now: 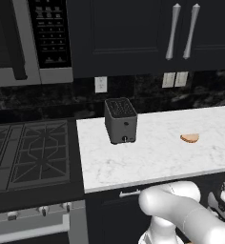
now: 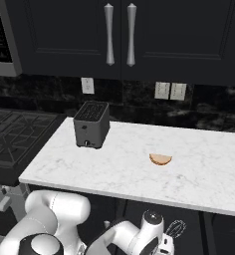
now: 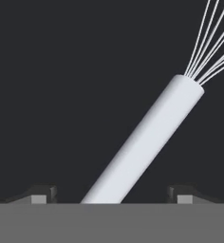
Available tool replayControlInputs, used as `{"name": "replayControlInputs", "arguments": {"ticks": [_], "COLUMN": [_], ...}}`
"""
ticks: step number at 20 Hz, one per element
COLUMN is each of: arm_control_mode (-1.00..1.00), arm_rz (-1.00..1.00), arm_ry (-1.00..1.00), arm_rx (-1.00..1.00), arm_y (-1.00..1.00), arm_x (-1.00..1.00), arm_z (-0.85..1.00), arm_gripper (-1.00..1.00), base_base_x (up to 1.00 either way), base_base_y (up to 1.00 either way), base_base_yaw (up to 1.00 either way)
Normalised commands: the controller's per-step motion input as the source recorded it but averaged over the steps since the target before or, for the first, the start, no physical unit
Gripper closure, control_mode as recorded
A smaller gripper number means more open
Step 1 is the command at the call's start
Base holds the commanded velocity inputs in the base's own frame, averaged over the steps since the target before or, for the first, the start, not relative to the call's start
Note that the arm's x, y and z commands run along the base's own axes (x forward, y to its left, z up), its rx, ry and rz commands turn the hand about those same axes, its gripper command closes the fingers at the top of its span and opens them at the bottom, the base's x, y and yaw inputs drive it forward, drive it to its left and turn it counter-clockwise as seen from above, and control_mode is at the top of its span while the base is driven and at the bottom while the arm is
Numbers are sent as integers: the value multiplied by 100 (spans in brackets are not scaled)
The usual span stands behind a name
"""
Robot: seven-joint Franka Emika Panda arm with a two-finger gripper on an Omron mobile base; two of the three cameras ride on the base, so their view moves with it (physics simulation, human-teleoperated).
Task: Pick the whisk from the drawer and place it on the counter.
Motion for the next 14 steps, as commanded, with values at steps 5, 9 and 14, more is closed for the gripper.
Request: {"name": "replayControlInputs", "arguments": {"ticks": [5, 9, 14], "arm_control_mode": [-100, -100, -100], "arm_rz": [0, 0, 0], "arm_ry": [0, 0, -5], "arm_rx": [0, 0, 0], "arm_y": [0, 0, -5], "arm_x": [0, 0, -8], "arm_z": [0, 0, 5], "arm_gripper": [100, 100, 100], "base_base_x": [0, 0, 0], "base_base_y": [0, 0, 0], "base_base_yaw": [0, 0, 0]}}
